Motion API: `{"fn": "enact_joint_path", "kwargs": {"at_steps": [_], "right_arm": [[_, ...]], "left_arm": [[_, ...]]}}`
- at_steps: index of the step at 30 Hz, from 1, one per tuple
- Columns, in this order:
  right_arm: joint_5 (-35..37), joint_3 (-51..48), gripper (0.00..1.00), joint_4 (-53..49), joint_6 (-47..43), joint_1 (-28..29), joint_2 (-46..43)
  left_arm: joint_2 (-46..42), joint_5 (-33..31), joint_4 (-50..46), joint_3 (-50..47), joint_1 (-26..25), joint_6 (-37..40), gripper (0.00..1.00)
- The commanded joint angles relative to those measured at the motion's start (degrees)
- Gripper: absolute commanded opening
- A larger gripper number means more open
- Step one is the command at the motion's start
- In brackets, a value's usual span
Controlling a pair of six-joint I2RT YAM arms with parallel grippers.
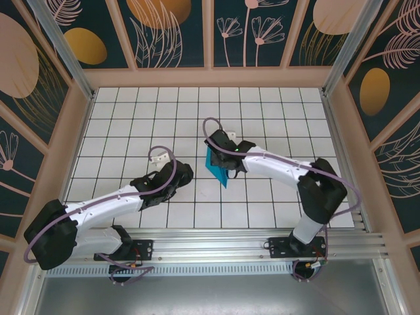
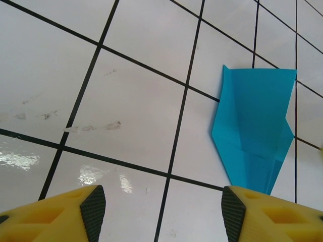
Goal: Fold a paper plane with a square sheet of paper (pick it up from the middle)
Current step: Move a paper plane to the center of the table, then reset both arms
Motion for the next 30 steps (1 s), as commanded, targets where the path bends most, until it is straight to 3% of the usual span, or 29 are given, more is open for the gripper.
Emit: {"fn": "enact_joint_path", "kwargs": {"at_steps": [1,6,9,13,17,21,23,26,30], "right_arm": [[7.69,-1.31,0.55,-0.73,-1.64,0.47,-8.22],[20.74,-8.21,0.62,1.82,-2.58,-0.91,-19.72],[25.8,-13.04,0.67,2.69,-3.34,-5.6,-24.72],[26.76,-21.5,0.72,7.71,-5.98,-16.82,-29.62],[25.81,-33.25,0.76,23.68,-18.42,-23.64,-33.36],[20.67,-42.01,0.77,38.21,-23.75,-30.31,-33.09],[11.2,-45.41,0.77,46.21,-27.44,-34.59,-32.44],[8.23,-48.39,0.77,56.7,-30.88,-37.23,-30.59],[-2.46,-58.01,0.77,80.8,-33.81,-42.17,-27.72]], "left_arm": [[-1.64,-3.33,-1.73,1.56,0.41,1.66,0.66],[-3.73,-7.77,-3.15,0.84,0.5,3.41,0.7],[-5.65,-11.74,-3.83,-0.31,0.79,5.58,0.74],[-9.18,-17.07,-3.84,-2.91,2.91,9.27,0.86],[-13.75,-22.11,-4.29,-4.56,6.61,13.83,0.97],[-17.17,-25.14,-1.74,-6.43,11.62,20.97,0.98],[-17.81,-26.25,-1.76,-6.32,14.25,22.5,0.98],[-18.01,-27.72,1.0,-7.26,17.35,25.95,0.98],[-16.64,-26.31,7.26,-9.99,23.6,31.07,0.98]]}}
